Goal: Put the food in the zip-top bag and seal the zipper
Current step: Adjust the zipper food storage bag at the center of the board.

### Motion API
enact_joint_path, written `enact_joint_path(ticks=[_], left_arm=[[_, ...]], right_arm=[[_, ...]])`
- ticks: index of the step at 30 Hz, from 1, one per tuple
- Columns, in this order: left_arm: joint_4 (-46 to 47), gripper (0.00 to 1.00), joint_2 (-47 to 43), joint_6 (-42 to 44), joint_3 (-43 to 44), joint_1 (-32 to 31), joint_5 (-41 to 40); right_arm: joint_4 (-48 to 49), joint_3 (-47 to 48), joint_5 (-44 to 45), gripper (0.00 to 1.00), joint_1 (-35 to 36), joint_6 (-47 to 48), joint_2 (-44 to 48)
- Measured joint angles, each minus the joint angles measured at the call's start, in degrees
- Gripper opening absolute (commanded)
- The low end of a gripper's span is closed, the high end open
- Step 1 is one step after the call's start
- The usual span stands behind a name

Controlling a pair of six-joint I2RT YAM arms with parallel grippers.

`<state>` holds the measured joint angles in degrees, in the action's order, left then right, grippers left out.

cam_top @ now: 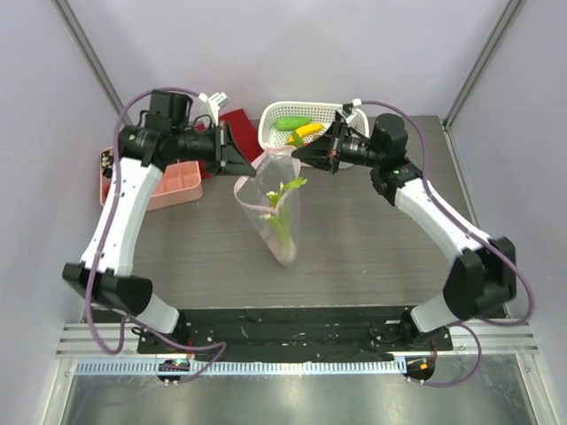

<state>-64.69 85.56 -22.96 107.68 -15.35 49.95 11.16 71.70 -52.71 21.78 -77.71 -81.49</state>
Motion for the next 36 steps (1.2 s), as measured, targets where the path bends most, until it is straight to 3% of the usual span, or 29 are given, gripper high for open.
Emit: enact_joint_path(ticks=[7,11,22,29,36], left_arm=[[7.0,0.00,22.4,-7.7,7.5,3.6,-3.2],[11.6,0.00,28.4,-11.3,9.0,5.0,-6.4],[17.0,0.01,20.9,-9.2,9.5,5.6,-10.1],[11.2,0.00,13.0,-1.8,9.4,3.9,-12.2],[-1.8,0.00,10.7,6.5,15.8,4.0,-14.1]], right_arm=[[9.5,1.5,2.4,0.01,-6.6,-5.0,-23.0],[9.5,4.9,3.1,0.01,-7.4,-4.7,-27.1],[11.3,8.2,3.1,0.01,-6.3,-0.9,-19.9],[7.5,5.6,3.1,0.01,-3.4,4.1,-11.8],[6.9,3.2,3.1,0.01,1.5,3.8,-7.1]])
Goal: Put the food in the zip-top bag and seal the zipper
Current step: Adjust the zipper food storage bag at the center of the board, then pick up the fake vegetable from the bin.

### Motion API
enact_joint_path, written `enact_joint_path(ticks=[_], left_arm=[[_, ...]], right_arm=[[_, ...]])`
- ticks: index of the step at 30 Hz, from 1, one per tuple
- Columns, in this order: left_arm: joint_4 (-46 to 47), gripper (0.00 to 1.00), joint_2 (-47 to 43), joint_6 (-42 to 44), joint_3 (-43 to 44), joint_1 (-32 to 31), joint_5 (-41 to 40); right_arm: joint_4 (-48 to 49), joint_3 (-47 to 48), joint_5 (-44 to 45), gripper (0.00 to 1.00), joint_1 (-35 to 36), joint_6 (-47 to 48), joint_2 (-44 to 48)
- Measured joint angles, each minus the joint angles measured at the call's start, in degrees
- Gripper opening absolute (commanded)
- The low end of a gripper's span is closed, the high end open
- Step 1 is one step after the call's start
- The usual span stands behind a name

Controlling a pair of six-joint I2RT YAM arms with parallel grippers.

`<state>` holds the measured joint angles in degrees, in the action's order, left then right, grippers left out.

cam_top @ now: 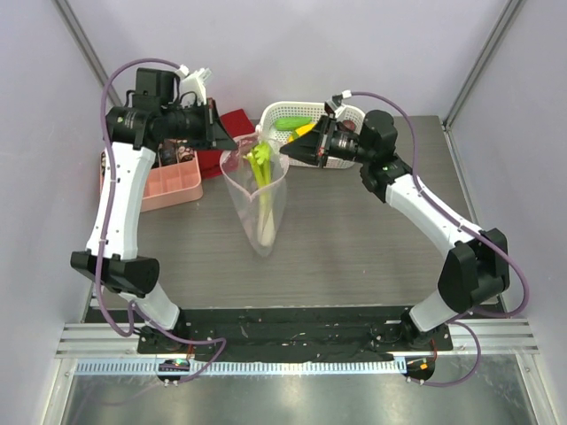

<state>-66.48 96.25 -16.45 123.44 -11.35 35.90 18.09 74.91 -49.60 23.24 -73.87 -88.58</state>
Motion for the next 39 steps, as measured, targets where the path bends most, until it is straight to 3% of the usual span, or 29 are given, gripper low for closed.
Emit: enact_joint_path(ticks=[5,10,11,13,16,20,25,33,36,39], left_arm=[[-7.2,0.01,-3.0,5.1,-0.5,0.0,-2.5],[-9.3,0.20,-4.2,8.3,-5.0,-0.3,-4.8],[-9.5,0.37,-4.0,8.4,-5.9,-0.5,-5.3],[-9.5,0.57,-3.6,8.9,-7.3,-0.6,-5.8],[-7.2,0.77,-3.6,8.1,-10.4,-0.6,-4.6],[-0.1,0.89,-5.8,4.4,-19.5,-0.7,-1.8],[5.0,0.86,-6.7,0.6,-22.1,-1.9,-1.3],[5.6,0.71,-3.6,-0.2,-10.6,-8.5,-4.0],[4.4,0.59,-2.4,0.5,-9.4,-11.0,-6.1],[1.8,0.40,-0.9,0.9,-9.4,-12.2,-8.5]], right_arm=[[1.0,-3.3,0.3,0.01,1.8,-1.7,0.3],[5.5,-9.0,-0.2,0.01,1.8,-4.0,-3.1],[5.8,-9.8,-0.3,0.01,1.6,-4.2,-4.2],[5.7,-11.0,-0.5,0.01,0.8,-4.1,-6.2],[3.5,-11.3,-0.5,0.01,-1.0,-2.4,-7.6],[1.5,-10.8,-0.2,0.01,-2.1,0.7,-7.6],[0.7,-8.9,-0.2,0.01,-1.2,2.5,-7.7],[0.1,-2.7,-0.2,0.01,2.2,4.6,-9.9],[-0.1,-0.9,-0.2,0.01,3.4,5.1,-10.8],[-0.2,-0.1,-0.4,0.01,3.9,5.6,-11.1]])
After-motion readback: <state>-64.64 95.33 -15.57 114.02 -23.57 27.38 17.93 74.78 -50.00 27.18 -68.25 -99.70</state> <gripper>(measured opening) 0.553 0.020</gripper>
